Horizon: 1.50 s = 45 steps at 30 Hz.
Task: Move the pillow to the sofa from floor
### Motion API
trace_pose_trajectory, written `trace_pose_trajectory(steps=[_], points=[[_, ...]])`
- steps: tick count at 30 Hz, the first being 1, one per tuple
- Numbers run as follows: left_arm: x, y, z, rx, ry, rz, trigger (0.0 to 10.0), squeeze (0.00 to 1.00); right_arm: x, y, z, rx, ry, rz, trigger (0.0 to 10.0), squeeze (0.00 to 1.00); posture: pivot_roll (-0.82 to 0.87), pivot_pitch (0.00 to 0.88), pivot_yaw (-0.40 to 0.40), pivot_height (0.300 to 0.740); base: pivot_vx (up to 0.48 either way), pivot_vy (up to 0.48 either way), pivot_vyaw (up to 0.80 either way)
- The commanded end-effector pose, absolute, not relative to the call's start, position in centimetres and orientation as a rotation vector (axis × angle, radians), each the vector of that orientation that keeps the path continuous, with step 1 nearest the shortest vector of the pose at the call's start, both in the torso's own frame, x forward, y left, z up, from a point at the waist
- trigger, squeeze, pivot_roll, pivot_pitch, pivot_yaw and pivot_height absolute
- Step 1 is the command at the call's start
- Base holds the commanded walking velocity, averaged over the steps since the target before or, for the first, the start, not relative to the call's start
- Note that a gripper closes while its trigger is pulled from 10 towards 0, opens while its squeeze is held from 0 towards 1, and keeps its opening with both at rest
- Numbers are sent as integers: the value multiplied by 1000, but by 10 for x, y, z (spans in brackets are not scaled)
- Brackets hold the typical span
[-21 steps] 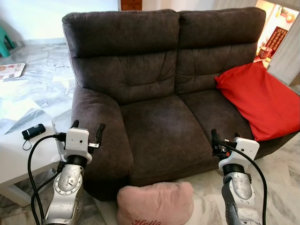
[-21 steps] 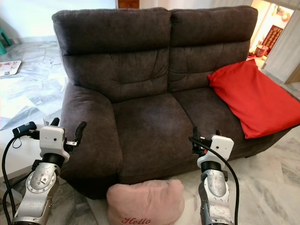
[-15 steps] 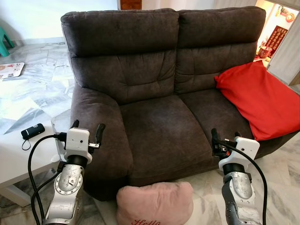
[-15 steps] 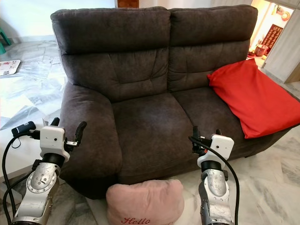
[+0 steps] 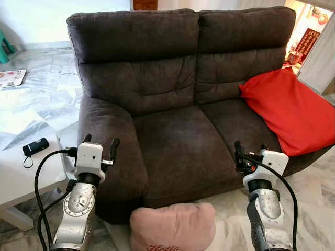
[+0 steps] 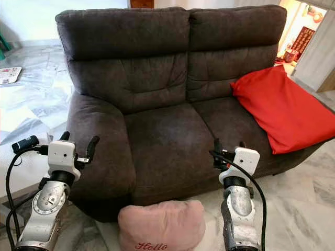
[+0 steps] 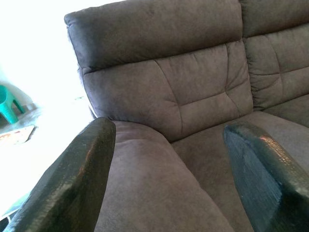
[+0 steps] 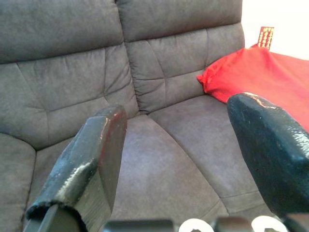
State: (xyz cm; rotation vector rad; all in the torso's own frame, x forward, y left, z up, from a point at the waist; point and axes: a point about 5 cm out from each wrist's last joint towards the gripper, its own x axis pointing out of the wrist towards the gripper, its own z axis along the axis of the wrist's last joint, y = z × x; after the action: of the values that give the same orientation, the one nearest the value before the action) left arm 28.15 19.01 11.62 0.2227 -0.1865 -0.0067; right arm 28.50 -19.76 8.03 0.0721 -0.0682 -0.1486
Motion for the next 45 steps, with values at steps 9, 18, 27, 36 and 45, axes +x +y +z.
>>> trace_pose_trajectory(steps=[9,18,27,36,45], points=[[283,188,115,219,-175,-14,10000,0,287,-196,83,73,-68,-146,10000,0,71,0,-59,608,0,0,0],[283,189,115,221,-172,-9,10000,0,288,-196,83,68,-72,-149,10000,0,73,0,-58,575,0,0,0],[283,189,115,220,-165,-10,10000,0,288,-198,81,65,-59,-160,10000,0,76,0,-59,575,0,0,0],[283,184,110,192,-139,-46,10000,0,287,-199,79,60,-40,-147,10000,0,60,0,-52,575,0,0,0],[285,182,108,177,-117,-49,10000,0,283,-196,76,37,-26,-109,10000,0,51,0,-50,575,0,0,0]])
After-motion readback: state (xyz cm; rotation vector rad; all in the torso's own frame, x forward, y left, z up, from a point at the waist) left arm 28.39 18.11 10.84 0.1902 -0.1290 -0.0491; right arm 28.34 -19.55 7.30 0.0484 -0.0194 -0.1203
